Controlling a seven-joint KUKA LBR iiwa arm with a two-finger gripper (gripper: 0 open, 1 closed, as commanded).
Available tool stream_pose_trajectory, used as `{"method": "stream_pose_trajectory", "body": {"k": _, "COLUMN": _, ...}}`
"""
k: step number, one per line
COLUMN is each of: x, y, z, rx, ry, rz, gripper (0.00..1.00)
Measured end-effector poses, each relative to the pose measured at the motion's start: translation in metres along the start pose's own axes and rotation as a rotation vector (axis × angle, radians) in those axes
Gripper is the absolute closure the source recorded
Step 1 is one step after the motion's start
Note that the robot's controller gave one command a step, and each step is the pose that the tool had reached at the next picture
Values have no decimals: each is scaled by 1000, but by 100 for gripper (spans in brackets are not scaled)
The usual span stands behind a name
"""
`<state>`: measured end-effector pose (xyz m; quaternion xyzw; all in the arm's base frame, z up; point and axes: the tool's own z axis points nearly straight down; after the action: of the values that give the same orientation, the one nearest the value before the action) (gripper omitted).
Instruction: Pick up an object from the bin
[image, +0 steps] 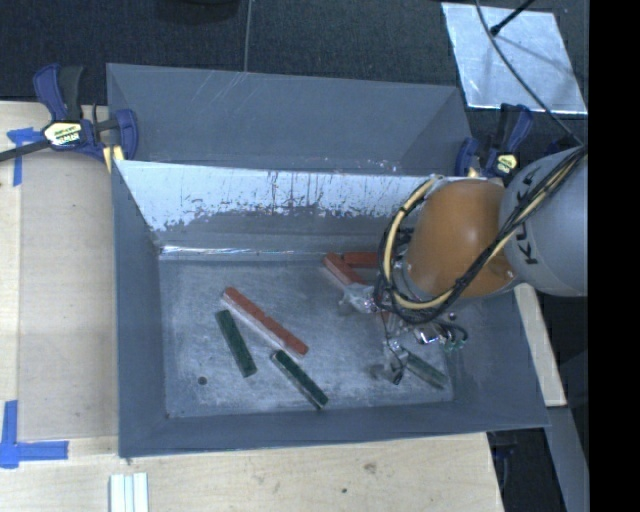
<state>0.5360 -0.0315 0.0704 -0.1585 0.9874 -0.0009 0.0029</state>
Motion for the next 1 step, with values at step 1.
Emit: {"method": "stream_pose_trajectory", "body": {"k": 1, "x": 19, "y": 9, "z": -88, "rx": 0, "ry": -4, "rz": 115, "gripper": 0}}
